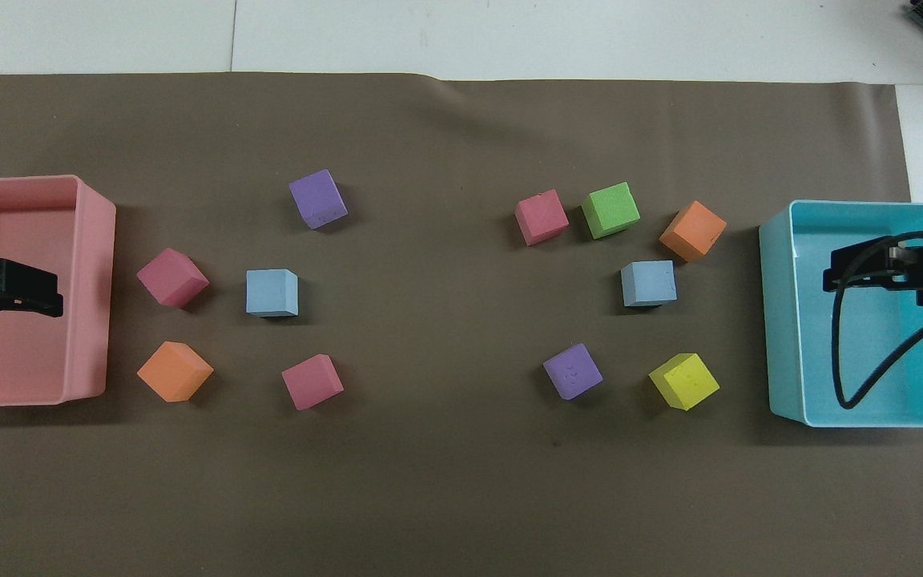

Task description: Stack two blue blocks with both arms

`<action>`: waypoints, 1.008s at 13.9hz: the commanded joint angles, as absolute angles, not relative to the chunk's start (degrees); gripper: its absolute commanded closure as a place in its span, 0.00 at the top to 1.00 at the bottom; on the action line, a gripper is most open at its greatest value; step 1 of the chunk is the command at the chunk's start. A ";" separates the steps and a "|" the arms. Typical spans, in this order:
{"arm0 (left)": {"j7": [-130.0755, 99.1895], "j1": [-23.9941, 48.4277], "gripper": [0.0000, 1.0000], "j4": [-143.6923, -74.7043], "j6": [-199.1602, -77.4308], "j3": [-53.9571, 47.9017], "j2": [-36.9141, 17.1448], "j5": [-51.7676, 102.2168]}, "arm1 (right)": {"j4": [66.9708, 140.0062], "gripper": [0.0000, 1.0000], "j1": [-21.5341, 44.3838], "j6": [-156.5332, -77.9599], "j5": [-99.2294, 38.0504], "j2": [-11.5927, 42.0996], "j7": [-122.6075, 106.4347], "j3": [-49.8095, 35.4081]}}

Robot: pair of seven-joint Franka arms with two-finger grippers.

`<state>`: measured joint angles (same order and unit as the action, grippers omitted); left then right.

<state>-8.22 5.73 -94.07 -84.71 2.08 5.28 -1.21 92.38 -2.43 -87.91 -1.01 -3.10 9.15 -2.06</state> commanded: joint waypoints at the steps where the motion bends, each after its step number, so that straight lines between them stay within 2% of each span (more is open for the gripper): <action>1: -8.09 4.83 1.00 -93.87 -84.46 1.49 5.71 -1.05 | 91.67 1.00 -2.55 -87.19 -1.32 -2.81 10.19 -2.37; 14: -8.00 4.75 1.00 -93.87 -84.37 1.58 5.71 -1.14 | 91.85 1.00 -2.37 -86.92 -0.35 -3.08 10.19 -3.78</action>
